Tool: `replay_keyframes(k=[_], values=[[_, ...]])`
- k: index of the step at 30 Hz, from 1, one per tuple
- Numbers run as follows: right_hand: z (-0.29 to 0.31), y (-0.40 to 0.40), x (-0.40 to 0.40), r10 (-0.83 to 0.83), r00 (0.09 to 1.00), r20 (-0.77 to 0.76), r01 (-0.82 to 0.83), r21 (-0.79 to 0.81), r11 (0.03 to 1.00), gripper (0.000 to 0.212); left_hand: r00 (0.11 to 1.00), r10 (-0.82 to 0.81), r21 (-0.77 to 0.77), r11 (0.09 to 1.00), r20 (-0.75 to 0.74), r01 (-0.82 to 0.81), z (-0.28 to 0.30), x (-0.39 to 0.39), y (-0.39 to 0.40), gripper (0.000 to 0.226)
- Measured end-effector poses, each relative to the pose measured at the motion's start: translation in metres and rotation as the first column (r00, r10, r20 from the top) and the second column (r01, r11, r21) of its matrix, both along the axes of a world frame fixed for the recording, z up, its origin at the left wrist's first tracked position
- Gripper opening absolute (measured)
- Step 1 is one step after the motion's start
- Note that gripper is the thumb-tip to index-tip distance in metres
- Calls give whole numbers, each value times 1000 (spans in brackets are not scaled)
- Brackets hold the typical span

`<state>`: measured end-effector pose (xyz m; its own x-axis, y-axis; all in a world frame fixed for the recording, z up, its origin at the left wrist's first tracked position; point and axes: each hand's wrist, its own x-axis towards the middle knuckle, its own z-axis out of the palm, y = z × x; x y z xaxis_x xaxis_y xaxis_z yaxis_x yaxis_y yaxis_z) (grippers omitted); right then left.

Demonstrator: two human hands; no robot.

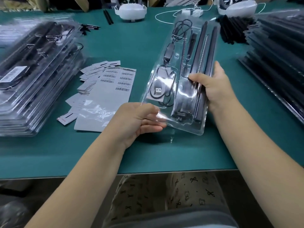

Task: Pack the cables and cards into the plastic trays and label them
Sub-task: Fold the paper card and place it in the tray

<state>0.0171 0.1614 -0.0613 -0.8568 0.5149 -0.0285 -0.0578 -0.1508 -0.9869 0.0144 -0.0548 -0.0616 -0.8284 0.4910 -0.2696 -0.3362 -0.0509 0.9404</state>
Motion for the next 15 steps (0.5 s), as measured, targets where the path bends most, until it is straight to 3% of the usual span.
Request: replay_keyframes(k=[4,8,15], values=[[-1,1,1,-9,1000,13,10,-95,995,104,998,-37,78,996,50,33,2,1,-2,25],[1,2,2,-25,1000,-11,23,-152,988,106,999,32,57,998,41,-34,1,-1,0,34],[1,3,2,-42,999,-14,40,-121,992,106,996,-23,115,993,82,14,-1,-2,-3,5]])
